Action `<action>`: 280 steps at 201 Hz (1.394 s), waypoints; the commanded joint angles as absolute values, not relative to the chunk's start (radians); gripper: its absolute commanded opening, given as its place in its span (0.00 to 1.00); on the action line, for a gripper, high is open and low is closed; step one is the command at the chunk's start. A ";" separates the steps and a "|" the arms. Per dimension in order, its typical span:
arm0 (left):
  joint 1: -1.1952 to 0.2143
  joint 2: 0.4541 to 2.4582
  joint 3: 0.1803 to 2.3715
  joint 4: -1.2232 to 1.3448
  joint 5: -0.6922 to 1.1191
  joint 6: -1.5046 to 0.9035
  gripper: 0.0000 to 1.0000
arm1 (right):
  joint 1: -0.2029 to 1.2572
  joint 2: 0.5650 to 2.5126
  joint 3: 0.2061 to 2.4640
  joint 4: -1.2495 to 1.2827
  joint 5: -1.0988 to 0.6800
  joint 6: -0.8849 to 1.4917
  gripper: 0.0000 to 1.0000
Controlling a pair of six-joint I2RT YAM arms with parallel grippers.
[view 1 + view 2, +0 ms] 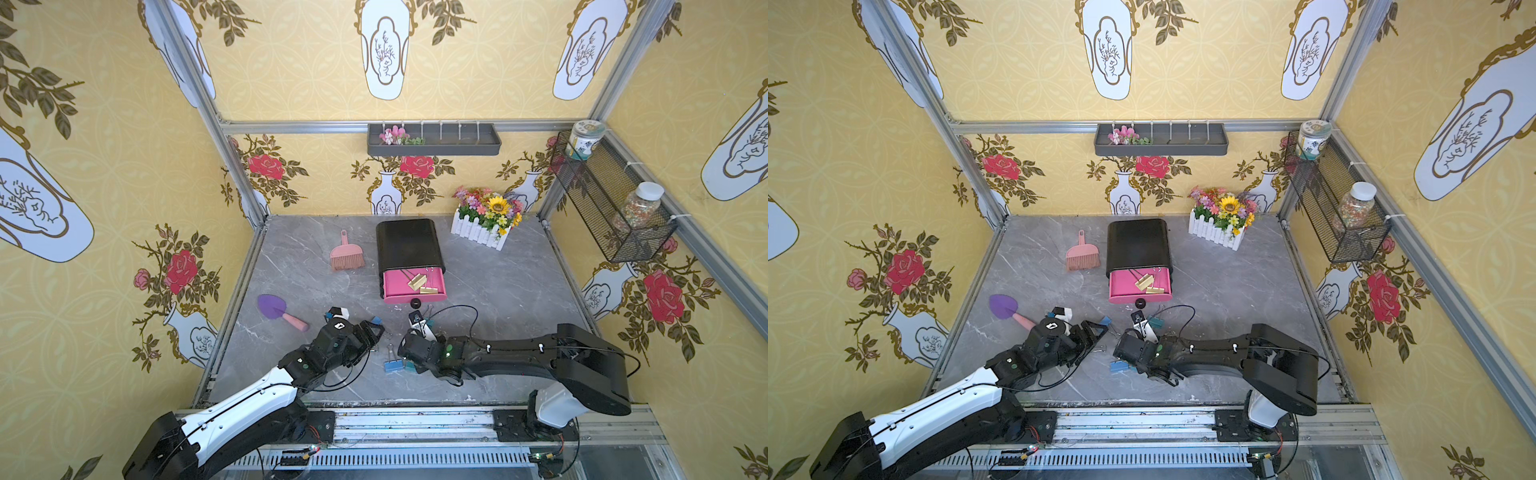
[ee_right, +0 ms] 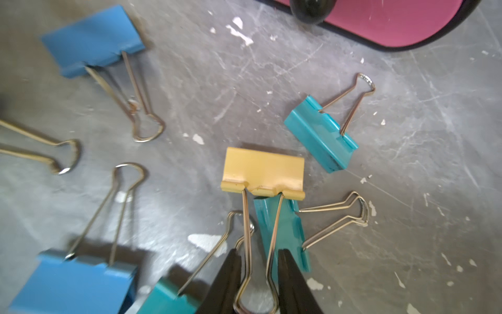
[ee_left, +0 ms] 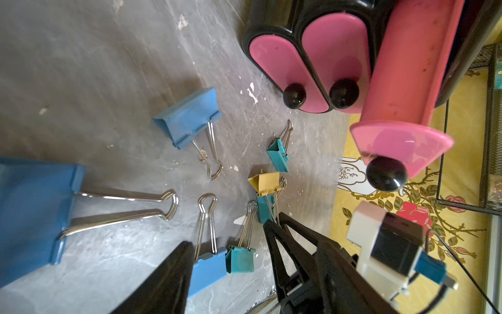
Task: Put the binder clips in the drawer according to color
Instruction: Pick up the binder clip at the center of the board.
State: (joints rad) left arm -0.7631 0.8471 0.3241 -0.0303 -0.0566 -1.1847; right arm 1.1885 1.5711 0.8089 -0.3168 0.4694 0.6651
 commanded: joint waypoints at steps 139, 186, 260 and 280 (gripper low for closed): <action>-0.762 0.868 0.353 -0.015 -0.066 -1.168 0.76 | 1.224 1.326 0.805 -0.467 0.530 0.698 0.07; -0.762 0.867 0.351 -0.018 -0.066 -1.167 0.76 | 1.189 1.267 0.786 -0.454 0.491 0.707 0.00; -0.762 0.867 0.347 -0.015 -0.063 -1.170 0.76 | 1.078 1.211 0.681 -0.358 0.333 0.726 0.46; -0.762 0.866 0.350 -0.021 -0.064 -1.168 0.76 | 1.052 1.223 0.668 -0.307 0.302 0.712 0.47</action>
